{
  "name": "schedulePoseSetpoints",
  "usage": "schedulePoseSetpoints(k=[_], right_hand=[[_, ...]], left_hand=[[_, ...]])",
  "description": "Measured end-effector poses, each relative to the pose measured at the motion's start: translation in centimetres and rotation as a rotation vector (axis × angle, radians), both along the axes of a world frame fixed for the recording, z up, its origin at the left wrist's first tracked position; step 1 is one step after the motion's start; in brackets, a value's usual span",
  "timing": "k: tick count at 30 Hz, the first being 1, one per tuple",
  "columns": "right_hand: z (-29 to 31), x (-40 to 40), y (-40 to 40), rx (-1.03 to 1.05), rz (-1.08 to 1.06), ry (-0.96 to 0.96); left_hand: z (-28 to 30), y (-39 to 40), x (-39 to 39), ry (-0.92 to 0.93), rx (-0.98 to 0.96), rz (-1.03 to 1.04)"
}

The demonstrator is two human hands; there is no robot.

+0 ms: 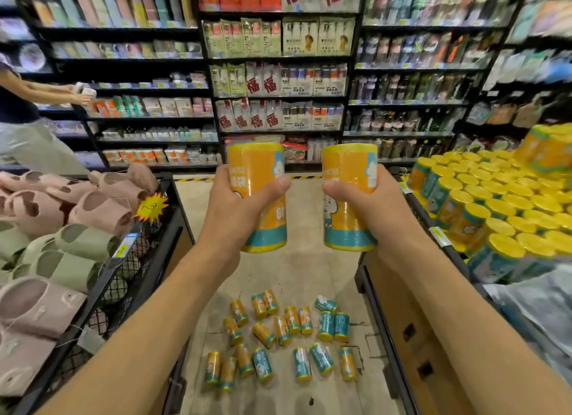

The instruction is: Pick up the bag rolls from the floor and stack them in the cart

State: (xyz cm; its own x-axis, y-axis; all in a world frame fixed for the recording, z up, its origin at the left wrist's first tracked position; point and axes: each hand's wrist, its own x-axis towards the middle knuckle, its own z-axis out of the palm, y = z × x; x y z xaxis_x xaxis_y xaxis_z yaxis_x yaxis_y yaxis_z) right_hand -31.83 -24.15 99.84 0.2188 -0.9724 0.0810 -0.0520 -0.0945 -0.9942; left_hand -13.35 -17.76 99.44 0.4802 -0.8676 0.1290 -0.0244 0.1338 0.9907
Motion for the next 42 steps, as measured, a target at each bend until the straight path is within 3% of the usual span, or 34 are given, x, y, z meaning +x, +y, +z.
schedulePoseSetpoints(k=[10, 16, 22, 31, 42], right_hand=[[0.0, -7.0, 2.6, -0.037, -0.214, -0.008], [-1.0, -10.7, 9.4, -0.042, -0.556, 0.006], [-1.6, -14.0, 21.4, -0.013, -0.971, 0.024], [-1.0, -15.6, 46.1, 0.002, -1.587, -0.001], [-2.5, -9.3, 78.3, 0.032, -2.213, 0.057]], left_hand=[[1.0, -1.5, -5.8, -0.015, -0.045, -0.235], [0.2, -1.5, -10.2, -0.008, -0.039, -0.616], [-0.4, 3.0, -17.3, 0.020, -0.013, -1.051], [-0.8, 20.8, -28.9, 0.068, 0.052, -1.658], [-2.8, 52.9, -34.7, 0.085, 0.139, -2.229]])
